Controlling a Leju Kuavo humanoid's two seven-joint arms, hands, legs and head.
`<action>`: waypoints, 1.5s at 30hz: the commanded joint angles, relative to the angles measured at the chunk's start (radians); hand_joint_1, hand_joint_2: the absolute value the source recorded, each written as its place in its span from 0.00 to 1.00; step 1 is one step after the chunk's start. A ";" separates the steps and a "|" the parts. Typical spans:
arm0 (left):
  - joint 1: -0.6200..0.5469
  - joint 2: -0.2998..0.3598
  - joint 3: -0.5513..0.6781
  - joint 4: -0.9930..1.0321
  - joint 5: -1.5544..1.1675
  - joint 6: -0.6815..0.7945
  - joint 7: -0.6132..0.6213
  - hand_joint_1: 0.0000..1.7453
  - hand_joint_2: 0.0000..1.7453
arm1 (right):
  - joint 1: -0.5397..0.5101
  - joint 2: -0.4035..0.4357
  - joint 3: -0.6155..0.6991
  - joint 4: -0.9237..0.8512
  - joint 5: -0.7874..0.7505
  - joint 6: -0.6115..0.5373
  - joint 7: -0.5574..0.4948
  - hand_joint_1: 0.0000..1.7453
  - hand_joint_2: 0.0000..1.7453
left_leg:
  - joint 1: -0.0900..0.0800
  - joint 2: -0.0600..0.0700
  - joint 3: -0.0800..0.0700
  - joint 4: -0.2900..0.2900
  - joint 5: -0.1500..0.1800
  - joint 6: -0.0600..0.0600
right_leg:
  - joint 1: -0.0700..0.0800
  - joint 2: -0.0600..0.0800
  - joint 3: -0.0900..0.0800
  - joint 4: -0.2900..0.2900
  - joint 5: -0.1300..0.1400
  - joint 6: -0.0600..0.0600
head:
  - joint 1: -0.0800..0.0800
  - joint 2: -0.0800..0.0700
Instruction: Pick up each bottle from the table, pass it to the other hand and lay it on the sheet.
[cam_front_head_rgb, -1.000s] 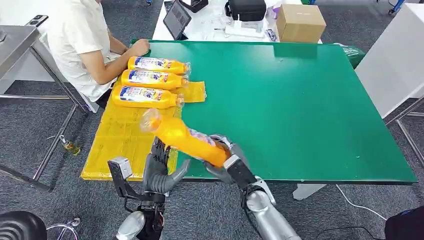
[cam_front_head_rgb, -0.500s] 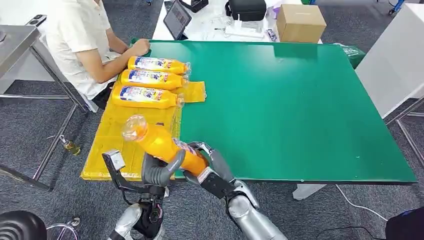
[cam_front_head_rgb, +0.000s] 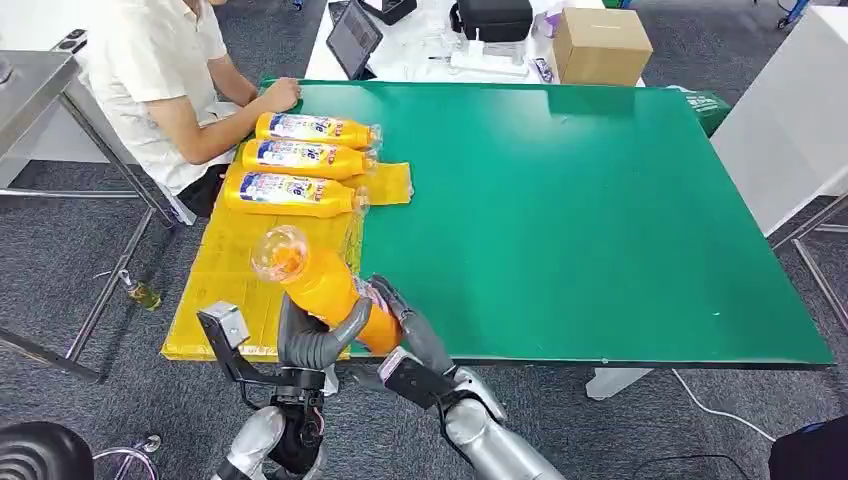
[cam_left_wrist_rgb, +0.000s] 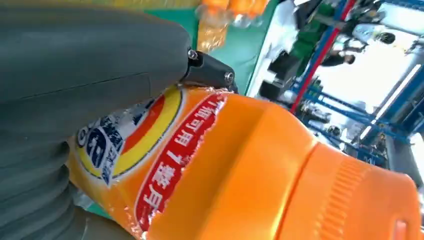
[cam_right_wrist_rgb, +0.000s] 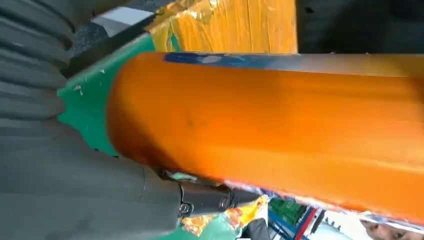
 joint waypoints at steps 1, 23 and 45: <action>-0.023 0.043 0.024 0.021 -0.009 0.008 0.005 1.00 1.00 | 0.012 -0.020 0.035 0.009 -0.003 -0.009 0.000 0.00 0.00 | 0.000 0.001 0.004 -0.001 -0.001 0.002 | 0.000 0.000 0.004 -0.001 -0.001 -0.002 | 0.000 0.000; -0.252 0.142 0.267 0.396 -1.422 0.310 0.254 1.00 1.00 | 0.274 0.161 -0.556 -0.983 0.200 -0.430 0.000 0.00 0.00 | 0.000 -0.006 0.001 0.000 0.002 0.002 | 0.000 -0.008 0.001 0.001 -0.001 -0.002 | 0.000 0.000; -0.526 0.059 0.193 0.989 -1.293 -0.013 0.345 0.00 1.00 | 0.236 0.089 -0.361 -0.645 0.036 -0.430 0.000 0.00 0.00 | 0.000 0.001 0.006 -0.002 0.001 0.003 | 0.001 -0.001 0.006 -0.002 0.002 -0.005 | 0.000 0.000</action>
